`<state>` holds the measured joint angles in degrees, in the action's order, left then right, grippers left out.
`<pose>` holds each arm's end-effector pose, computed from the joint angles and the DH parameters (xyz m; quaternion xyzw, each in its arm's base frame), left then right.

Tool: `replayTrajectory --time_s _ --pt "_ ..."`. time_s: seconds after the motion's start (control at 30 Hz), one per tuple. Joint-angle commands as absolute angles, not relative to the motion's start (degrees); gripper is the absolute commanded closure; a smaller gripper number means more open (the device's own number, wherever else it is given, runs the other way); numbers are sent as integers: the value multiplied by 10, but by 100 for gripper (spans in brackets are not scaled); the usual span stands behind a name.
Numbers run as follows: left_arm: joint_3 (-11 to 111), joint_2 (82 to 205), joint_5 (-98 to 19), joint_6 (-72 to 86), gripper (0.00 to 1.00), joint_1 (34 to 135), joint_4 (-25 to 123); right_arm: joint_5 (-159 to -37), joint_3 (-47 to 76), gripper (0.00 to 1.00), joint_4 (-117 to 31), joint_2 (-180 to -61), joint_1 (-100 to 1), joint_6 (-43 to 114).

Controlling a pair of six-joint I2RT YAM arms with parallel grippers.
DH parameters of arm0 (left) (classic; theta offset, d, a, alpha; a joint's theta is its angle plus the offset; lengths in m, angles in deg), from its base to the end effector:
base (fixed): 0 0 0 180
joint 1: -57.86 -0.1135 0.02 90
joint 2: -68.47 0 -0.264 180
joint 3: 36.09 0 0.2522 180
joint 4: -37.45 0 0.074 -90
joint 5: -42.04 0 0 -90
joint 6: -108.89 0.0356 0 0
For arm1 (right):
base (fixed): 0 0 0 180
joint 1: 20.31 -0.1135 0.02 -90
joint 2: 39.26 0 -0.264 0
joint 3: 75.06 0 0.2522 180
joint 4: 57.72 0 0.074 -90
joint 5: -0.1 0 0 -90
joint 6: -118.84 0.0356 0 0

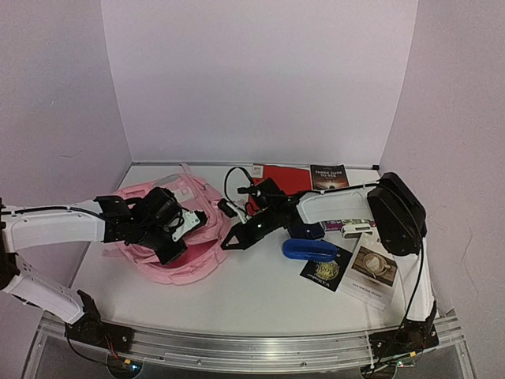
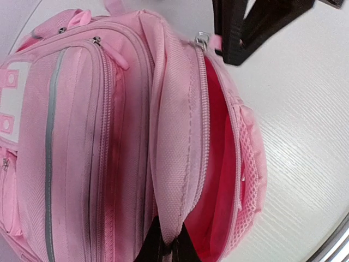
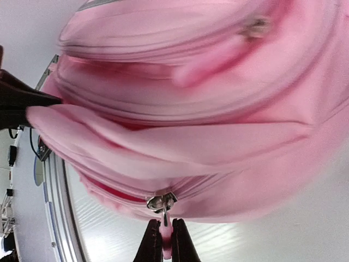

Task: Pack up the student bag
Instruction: Unzip the student bag at the center of the board.

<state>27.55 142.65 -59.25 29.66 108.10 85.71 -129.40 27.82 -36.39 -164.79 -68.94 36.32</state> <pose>0.1668 -0.1896 0.2282 0.4638 0.8392 -0.0012 0.2839 0.2997 0.3746 0.1608 -0.4281 0.7646 0.4475 0.1784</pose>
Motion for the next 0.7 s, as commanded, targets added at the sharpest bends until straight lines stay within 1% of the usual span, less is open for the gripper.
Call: replayTrajectory --time_s 0.0,0.37,0.67 --pt "306 1366 -645 297 100 1078 950 -1228 309 100 -318 -1651 -644 307" --pt "320 1246 -657 274 100 1088 1005 -1149 473 100 -314 -1763 -613 301" --pt "327 1166 -653 275 100 1087 1023 -1089 603 100 -319 -1868 -606 344"
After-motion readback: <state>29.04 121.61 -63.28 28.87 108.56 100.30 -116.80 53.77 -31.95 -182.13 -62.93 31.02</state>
